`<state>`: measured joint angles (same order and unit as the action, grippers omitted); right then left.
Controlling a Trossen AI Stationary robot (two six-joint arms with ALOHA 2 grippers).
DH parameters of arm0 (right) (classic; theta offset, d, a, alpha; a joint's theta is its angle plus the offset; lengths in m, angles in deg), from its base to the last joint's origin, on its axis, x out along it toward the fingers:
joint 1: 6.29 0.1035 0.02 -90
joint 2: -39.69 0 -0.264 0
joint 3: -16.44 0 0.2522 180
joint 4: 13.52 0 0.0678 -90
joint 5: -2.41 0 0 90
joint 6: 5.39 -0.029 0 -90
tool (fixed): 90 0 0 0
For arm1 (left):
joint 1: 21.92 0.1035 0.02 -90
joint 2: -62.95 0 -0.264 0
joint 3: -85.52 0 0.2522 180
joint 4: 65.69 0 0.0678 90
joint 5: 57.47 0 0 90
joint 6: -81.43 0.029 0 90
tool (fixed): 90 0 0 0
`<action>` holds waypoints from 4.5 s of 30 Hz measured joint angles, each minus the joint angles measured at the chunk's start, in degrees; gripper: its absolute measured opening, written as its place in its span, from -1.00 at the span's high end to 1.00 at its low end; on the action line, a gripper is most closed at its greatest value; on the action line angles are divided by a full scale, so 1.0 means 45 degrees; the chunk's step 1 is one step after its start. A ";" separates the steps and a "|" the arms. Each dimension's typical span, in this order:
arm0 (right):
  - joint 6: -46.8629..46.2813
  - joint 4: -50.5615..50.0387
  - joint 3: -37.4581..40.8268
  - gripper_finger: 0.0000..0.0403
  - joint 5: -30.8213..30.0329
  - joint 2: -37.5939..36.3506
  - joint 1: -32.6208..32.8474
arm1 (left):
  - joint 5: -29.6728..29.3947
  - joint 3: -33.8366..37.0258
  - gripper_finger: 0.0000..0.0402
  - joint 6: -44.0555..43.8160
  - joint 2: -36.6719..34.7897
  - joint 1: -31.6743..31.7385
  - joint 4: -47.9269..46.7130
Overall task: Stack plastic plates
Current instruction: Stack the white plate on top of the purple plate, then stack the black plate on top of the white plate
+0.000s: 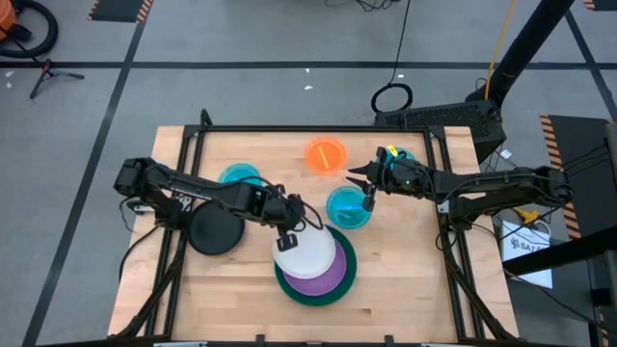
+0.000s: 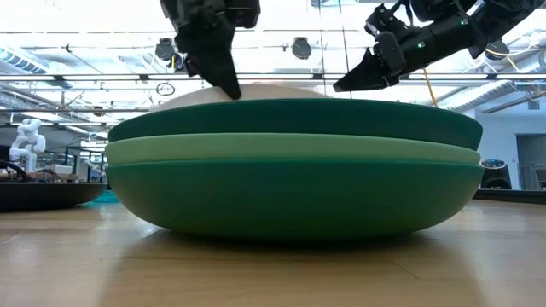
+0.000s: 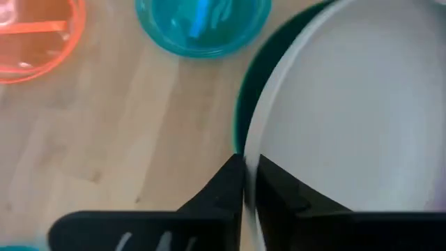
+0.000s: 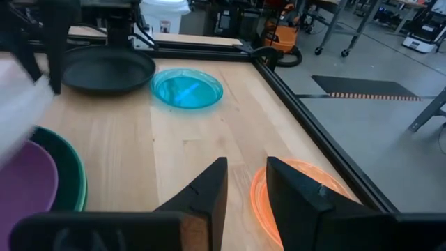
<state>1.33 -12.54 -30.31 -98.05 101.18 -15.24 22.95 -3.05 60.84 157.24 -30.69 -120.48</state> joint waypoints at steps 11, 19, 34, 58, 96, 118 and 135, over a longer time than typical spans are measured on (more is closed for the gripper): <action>-0.0049 0.0015 0.0000 0.54 0.0004 0.0000 0.0000 | 0.0222 0.0000 0.73 0.0102 0.0268 -0.0147 -0.0099; -0.0053 -0.0009 0.0000 0.54 0.0000 0.0000 0.0000 | 0.0219 -0.0019 0.72 0.0127 -0.0009 -0.0161 -0.2472; -0.0058 -0.0106 0.0005 0.54 -0.0036 0.0005 0.0000 | -0.1211 0.3725 0.72 -0.2158 -0.2171 -0.2663 -0.4587; -0.0335 0.0053 0.0010 0.54 -0.0005 0.0000 -0.0004 | -0.1441 0.6883 0.71 -0.6119 -0.4914 -0.4426 -0.2737; -0.0503 0.0181 0.0010 0.54 0.0010 0.0005 0.0000 | -0.0788 0.6511 0.89 -0.6532 -0.1098 -0.6036 -0.1622; -0.0675 0.0287 0.0010 0.54 0.0010 0.0005 -0.0004 | -0.2332 -0.0180 0.94 0.0426 -0.0948 -0.5868 -0.1280; -0.0675 0.0282 0.0010 0.54 0.0039 0.0005 0.0015 | 0.2419 -0.0146 0.82 0.3135 0.0298 -0.4491 0.1840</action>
<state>-1.71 -11.27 -30.27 -97.88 101.20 -15.17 33.84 -3.71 74.95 158.58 -50.90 -112.20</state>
